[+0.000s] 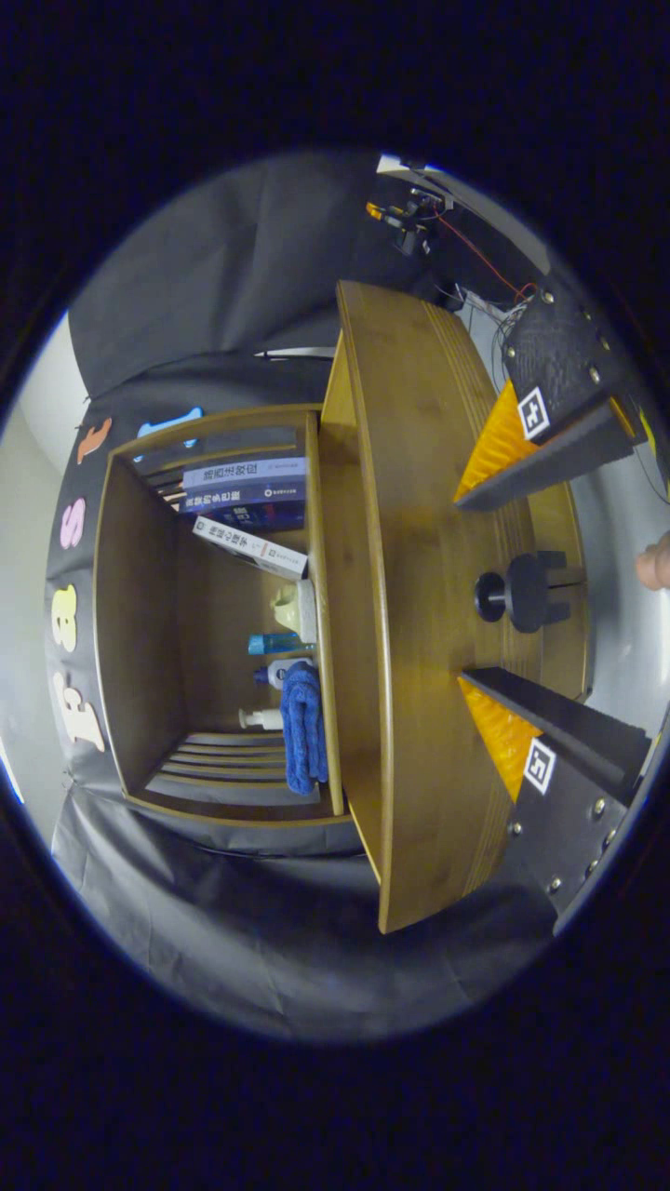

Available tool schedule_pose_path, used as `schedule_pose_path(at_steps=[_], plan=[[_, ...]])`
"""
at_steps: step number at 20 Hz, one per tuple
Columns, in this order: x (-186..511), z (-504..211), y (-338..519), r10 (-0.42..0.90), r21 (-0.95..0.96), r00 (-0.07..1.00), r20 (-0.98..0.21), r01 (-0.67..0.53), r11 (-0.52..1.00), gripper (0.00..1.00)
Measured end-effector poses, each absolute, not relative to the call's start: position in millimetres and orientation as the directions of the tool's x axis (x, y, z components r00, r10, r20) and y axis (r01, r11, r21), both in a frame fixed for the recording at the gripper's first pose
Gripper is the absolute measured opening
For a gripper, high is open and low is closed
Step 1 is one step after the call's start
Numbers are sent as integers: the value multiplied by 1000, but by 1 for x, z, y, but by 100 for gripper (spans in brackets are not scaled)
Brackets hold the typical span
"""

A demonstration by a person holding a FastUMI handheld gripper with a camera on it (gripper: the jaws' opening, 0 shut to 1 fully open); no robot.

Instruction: Pull open the drawer, take out the items inside it, and place them on the countertop above the cabinet.

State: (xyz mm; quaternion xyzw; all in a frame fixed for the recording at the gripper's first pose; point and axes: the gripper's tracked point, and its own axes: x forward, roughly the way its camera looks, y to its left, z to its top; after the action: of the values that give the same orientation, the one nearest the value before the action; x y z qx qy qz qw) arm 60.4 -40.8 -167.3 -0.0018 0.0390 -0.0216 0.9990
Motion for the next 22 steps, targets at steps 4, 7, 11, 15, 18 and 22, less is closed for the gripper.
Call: schedule_pose_path(at_steps=[4, 7, 11, 15, 18, 22], plan=[[66, -164, -37, -14, -19, 1000, -22, 14, 1000, 98], [76, -162, -40, 3, -10, 1000, -14, -4, 1000, 98], [100, -160, -38, 3, -22, 1000, -18, -4, 1000, 98], [127, -157, -32, -20, -73, 999, -46, 16, 997, 99], [147, -153, -33, -9, -53, 998, -69, 6, 999, 99], [168, -153, -28, -12, -49, 996, -92, 7, 999, 99]])
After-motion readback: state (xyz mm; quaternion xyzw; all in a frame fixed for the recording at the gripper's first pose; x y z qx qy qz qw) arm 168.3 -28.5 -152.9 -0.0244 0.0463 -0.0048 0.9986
